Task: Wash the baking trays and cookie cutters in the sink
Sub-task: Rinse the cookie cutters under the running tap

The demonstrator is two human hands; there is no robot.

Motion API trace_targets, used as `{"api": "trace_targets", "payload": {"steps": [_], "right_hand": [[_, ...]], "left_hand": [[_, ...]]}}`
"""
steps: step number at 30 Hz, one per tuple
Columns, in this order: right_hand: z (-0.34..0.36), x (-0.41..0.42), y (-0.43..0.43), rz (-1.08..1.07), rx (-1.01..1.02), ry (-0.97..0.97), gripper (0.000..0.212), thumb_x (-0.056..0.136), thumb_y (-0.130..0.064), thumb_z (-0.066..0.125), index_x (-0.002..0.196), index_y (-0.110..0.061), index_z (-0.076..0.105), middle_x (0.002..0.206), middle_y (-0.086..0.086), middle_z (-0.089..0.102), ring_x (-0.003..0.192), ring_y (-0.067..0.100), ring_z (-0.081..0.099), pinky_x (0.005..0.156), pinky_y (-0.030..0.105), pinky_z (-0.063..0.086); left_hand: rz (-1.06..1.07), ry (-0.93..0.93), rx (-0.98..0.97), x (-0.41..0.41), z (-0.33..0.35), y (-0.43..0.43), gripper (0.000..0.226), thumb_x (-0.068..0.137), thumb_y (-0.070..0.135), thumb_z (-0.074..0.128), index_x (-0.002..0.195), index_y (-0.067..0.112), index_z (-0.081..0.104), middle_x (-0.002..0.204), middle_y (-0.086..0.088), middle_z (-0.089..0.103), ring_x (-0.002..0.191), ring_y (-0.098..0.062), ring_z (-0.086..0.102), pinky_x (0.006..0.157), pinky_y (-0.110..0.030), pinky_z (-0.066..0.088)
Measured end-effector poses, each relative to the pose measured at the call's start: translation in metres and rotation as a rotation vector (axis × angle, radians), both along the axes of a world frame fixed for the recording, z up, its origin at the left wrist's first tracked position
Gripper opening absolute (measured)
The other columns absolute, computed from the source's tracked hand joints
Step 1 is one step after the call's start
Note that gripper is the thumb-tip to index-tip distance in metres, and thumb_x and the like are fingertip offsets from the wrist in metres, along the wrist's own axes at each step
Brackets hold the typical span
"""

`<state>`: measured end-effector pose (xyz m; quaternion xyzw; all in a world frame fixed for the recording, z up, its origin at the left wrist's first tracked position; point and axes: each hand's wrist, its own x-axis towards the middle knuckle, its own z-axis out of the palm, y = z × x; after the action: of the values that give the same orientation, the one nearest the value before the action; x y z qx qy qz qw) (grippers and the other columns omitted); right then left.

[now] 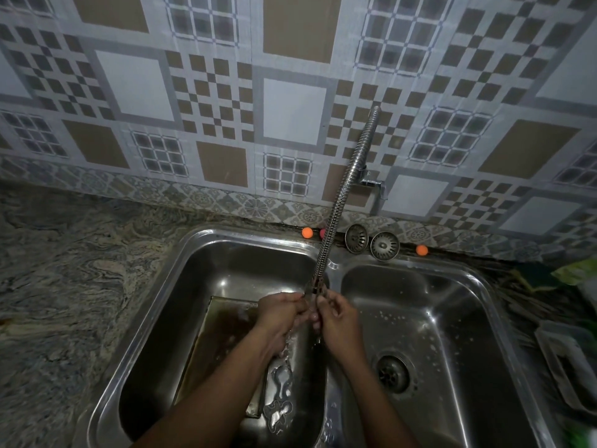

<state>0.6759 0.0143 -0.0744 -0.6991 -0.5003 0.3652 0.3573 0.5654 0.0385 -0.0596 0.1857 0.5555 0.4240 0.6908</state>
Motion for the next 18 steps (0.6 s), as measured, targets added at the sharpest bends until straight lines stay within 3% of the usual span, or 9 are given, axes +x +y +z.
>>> {"api": "trace_targets", "payload": {"steps": [2, 6, 9, 12, 15, 18], "right_hand": [[0.014, -0.001, -0.001, 0.007, -0.019, -0.009, 0.062, 0.077, -0.062, 0.042, 0.092, -0.005, 0.063, 0.091, 0.028, 0.067, 0.087, 0.047, 0.065, 0.080, 0.058, 0.054], [0.031, 0.001, -0.001, 0.062, -0.028, -0.156, 0.034, 0.098, -0.024, 0.047, 0.099, 0.005, 0.065, 0.099, 0.028, 0.067, 0.096, 0.043, 0.064, 0.087, 0.050, 0.052], [0.029, -0.004, 0.000, 0.159, -0.139, -0.361, 0.041, 0.102, -0.035, 0.037, 0.098, -0.004, 0.065, 0.098, 0.020, 0.068, 0.095, 0.038, 0.065, 0.082, 0.039, 0.052], [0.019, -0.010, 0.002, 0.278, -0.175, -0.504, 0.035, 0.102, -0.035, 0.036, 0.094, -0.013, 0.062, 0.092, 0.012, 0.068, 0.086, 0.030, 0.066, 0.072, 0.035, 0.050], [0.015, -0.009, 0.003, 0.359, -0.140, -0.358, 0.031, 0.103, -0.034, 0.037, 0.090, -0.017, 0.058, 0.083, 0.006, 0.065, 0.076, 0.020, 0.065, 0.067, 0.030, 0.049], [0.019, -0.008, 0.000, 0.359, -0.028, -0.209, 0.033, 0.103, -0.025, 0.044, 0.071, -0.030, 0.051, 0.072, -0.010, 0.055, 0.067, -0.002, 0.054, 0.063, 0.017, 0.037]], "left_hand": [[0.023, 0.070, 0.028, -0.001, -0.001, -0.001, 0.017, 0.076, -0.017, 0.070, 0.092, -0.011, 0.067, 0.088, -0.027, 0.071, 0.066, -0.032, 0.069, 0.056, -0.032, 0.059], [-0.078, 0.255, 0.155, -0.005, 0.004, -0.004, 0.019, 0.074, -0.016, 0.070, 0.080, 0.000, 0.062, 0.071, -0.016, 0.065, 0.051, -0.017, 0.061, 0.046, -0.023, 0.050], [-0.156, 0.515, 0.356, -0.012, 0.000, -0.001, 0.018, 0.076, 0.000, 0.076, 0.084, 0.013, 0.068, 0.067, 0.000, 0.064, 0.054, -0.010, 0.059, 0.051, -0.022, 0.049], [-0.299, 0.913, 0.500, -0.019, 0.000, 0.001, 0.010, 0.083, 0.019, 0.070, 0.087, 0.028, 0.074, 0.070, 0.013, 0.067, 0.064, -0.001, 0.061, 0.059, -0.022, 0.050], [-0.368, 1.174, 0.511, -0.020, 0.008, -0.004, 0.007, 0.087, 0.027, 0.065, 0.084, 0.031, 0.070, 0.078, 0.013, 0.069, 0.073, -0.007, 0.063, 0.063, -0.026, 0.051], [-0.307, 1.219, 0.467, -0.021, 0.011, -0.003, 0.009, 0.086, 0.027, 0.067, 0.079, 0.030, 0.071, 0.082, 0.009, 0.071, 0.077, -0.013, 0.064, 0.062, -0.025, 0.044]]}}
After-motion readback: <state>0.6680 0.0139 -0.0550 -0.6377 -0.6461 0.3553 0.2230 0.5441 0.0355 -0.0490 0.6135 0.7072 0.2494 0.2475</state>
